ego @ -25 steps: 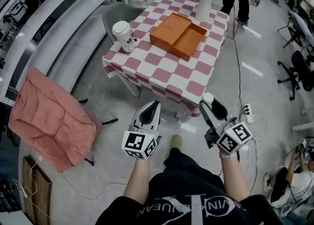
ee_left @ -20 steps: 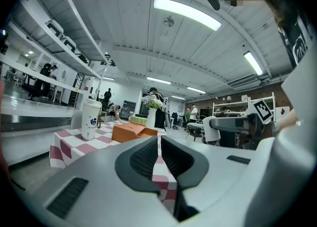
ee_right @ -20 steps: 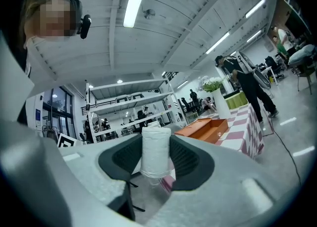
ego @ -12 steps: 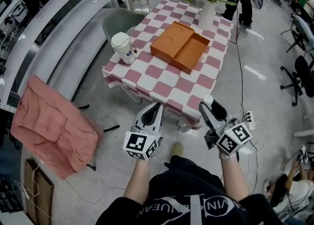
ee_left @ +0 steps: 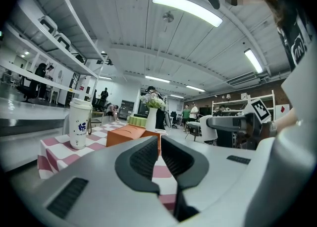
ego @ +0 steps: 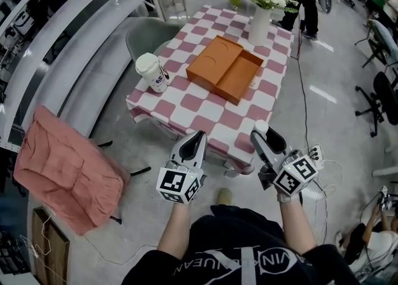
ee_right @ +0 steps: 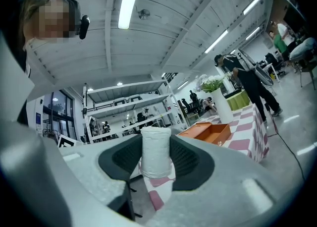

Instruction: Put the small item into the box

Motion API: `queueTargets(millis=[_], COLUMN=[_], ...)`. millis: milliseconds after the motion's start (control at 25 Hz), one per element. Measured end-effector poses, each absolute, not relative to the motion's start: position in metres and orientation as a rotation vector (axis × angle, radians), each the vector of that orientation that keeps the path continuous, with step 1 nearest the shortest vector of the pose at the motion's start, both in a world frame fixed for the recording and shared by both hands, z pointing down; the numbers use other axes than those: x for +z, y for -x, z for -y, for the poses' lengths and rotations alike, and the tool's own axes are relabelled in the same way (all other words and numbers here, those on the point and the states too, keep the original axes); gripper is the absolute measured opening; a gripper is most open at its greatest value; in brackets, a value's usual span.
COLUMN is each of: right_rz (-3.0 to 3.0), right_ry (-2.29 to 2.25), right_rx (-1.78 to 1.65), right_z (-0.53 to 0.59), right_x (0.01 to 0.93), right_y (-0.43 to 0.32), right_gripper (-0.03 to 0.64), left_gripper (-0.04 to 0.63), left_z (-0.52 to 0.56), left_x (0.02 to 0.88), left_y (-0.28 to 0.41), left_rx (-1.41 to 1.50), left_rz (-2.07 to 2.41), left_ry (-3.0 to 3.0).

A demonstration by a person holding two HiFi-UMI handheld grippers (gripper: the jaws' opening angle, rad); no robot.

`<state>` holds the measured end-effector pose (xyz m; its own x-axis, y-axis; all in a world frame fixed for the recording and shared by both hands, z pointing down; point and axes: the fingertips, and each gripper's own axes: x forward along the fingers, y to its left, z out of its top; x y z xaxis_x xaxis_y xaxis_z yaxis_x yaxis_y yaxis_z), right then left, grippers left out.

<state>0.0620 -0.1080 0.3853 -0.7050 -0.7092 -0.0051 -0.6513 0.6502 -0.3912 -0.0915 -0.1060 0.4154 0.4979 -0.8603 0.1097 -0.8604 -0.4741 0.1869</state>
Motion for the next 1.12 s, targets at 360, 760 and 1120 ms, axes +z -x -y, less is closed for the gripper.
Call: queueTargets(millis=[360, 760, 1120], right_rz=[-2.674, -2.663, -2.660], right_ry=[1.161, 1.155, 1.193], right_rx=[-0.568, -0.626, -0.646], right_z=[0.119, 0.126, 0.155], right_x=[0.391, 0.402, 0.409], right_y=[-0.081, -0.080, -0.085], right_gripper=[0.172, 0.172, 0.170], left_gripper=[0.025, 0.025, 0.025], left_z=[0.117, 0.125, 0.159], left_x=[0.418, 0.421, 0.429], left_y=[0.077, 0.072, 0.056], left_rx=[0.006, 0.048, 0.045], left_rz=[1.443, 1.424, 1.349], left_ry=[-2.541, -2.542, -2.563])
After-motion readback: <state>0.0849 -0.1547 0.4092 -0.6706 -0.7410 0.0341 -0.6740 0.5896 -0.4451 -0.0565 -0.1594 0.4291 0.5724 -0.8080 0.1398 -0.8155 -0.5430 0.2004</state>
